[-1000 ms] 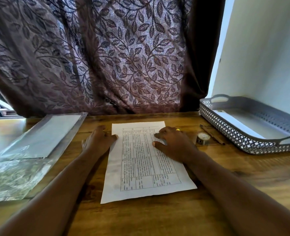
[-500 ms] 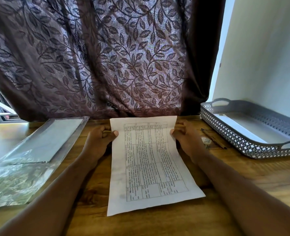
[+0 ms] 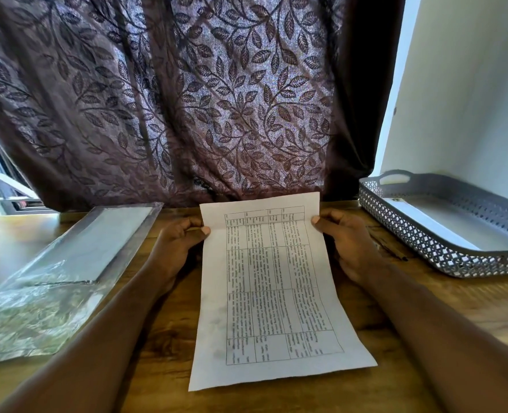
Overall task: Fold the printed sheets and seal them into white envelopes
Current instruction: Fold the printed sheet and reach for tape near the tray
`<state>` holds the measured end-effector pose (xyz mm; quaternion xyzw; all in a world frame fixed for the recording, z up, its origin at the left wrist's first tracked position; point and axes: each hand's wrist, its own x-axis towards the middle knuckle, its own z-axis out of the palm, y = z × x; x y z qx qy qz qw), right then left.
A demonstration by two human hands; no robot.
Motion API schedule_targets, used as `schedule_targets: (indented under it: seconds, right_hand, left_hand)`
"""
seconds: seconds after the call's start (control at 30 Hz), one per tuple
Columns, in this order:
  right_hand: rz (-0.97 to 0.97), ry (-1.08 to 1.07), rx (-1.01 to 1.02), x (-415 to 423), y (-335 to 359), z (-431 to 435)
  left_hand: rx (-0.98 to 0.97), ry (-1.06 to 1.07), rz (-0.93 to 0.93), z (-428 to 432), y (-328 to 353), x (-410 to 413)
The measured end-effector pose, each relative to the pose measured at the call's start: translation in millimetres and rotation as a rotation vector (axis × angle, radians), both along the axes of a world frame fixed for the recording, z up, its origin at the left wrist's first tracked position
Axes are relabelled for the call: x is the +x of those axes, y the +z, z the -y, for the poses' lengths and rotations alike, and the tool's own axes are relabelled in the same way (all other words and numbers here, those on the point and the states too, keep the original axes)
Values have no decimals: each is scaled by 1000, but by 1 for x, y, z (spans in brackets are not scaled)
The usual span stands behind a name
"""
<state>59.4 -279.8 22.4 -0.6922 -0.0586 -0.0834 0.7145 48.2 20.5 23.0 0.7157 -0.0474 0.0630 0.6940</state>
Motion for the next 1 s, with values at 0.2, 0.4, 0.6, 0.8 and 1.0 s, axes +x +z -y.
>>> schedule_targets:
  seconds: [0.2,0.4,0.6,0.8,1.0]
  right_hand:
    - [-89,71,38,1,-1,-2]
    - [-141,80,128,4,-3,5]
    - [-132,133,141,0,-1,3]
    - [-38,15,-60,2,-4,-9]
    - [184,-186,-551,-2,-3,-19]
  left_hand:
    - [-97,-10,-42,-5,-3,5]
    - [-99,-25,3,-6,-6,6]
    - [-101,6,-9,-3,-7,5]
    - [275,37,60,0,-7,9]
    - [651,43,237,4,-5,6]
